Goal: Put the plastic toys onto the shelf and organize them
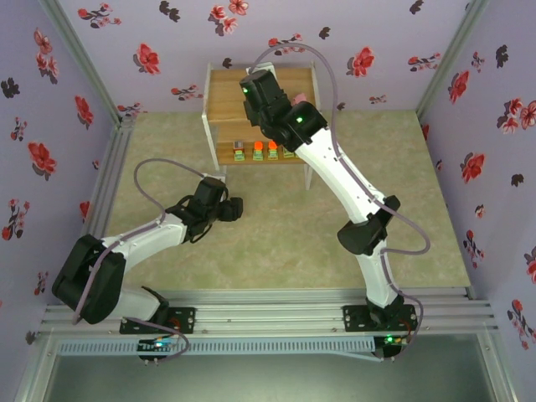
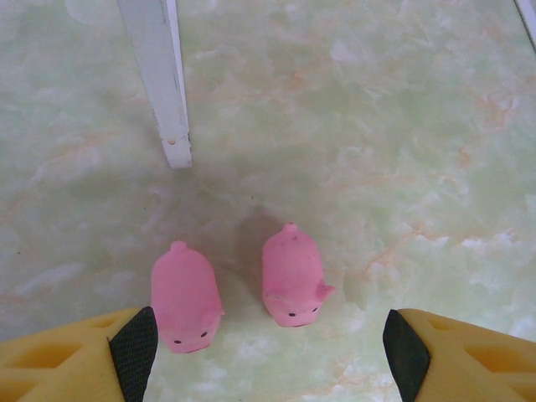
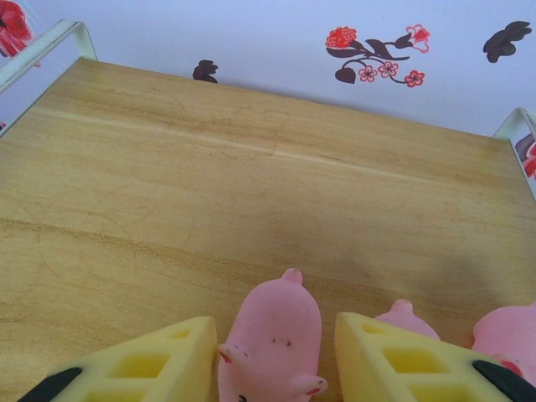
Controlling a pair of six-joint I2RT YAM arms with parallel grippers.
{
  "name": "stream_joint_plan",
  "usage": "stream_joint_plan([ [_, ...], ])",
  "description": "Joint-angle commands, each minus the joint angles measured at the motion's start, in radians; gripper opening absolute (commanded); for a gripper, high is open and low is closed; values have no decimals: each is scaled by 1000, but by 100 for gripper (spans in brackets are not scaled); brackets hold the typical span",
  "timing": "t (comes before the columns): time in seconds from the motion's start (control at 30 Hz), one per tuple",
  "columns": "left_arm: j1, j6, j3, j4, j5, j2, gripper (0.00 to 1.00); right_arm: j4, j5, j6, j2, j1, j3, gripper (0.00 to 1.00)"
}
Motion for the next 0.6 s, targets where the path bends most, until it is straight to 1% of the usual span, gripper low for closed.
stream_joint_plan([
  [0.0, -5, 21, 25, -5, -1, -19, 76, 2, 12, -28, -56, -7, 25, 20],
  [0.37, -5, 21, 24, -4, -3, -20, 76, 34, 11, -33, -94, -7, 6, 20],
  [0.57, -5, 23, 24, -4, -3, -17, 76, 97, 0, -25, -185, -7, -97, 29],
])
